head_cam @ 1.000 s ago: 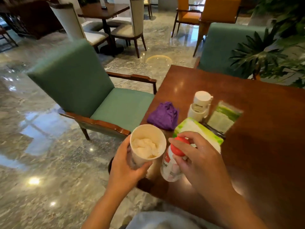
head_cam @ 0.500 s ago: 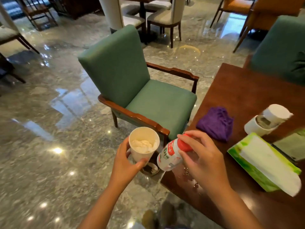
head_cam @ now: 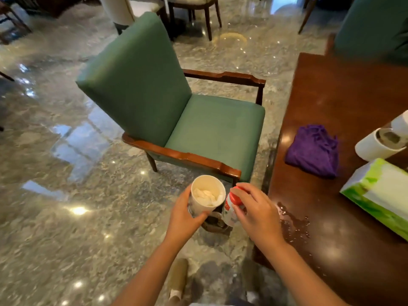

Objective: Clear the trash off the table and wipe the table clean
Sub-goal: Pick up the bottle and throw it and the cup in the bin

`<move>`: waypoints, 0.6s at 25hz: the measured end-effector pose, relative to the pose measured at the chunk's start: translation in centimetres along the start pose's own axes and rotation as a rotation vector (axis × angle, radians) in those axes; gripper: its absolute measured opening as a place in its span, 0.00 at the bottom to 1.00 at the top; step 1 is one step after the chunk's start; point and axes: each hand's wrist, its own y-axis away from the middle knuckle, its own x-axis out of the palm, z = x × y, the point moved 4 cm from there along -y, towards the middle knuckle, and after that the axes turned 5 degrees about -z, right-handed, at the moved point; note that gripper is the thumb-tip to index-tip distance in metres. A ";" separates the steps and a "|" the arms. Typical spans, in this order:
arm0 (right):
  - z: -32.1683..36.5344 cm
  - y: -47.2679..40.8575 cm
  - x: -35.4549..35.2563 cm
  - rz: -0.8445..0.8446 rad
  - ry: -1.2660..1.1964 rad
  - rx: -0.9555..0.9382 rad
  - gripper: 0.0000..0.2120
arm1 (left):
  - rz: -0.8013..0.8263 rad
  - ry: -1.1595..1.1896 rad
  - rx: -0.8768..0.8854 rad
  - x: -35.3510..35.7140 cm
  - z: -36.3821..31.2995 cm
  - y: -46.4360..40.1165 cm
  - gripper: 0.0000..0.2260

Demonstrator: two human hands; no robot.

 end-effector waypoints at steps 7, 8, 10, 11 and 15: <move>-1.8 3.8 13.5 -0.203 0.058 0.505 0.18 | 0.266 -0.031 -0.062 1.7 13.0 -7.9 0.33; -3.0 4.4 15.6 -0.226 0.049 0.583 0.18 | 0.279 -0.036 -0.076 2.5 15.3 -9.1 0.33; -5.8 5.5 20.3 -0.224 0.052 0.696 0.18 | 0.271 -0.047 -0.116 4.4 20.2 -11.3 0.34; -7.3 6.0 22.7 -0.212 0.067 0.722 0.18 | 0.255 -0.049 -0.133 5.6 22.6 -12.4 0.34; -12.7 8.9 33.1 -0.119 0.119 0.717 0.15 | 0.212 -0.062 -0.198 10.5 32.0 -15.6 0.30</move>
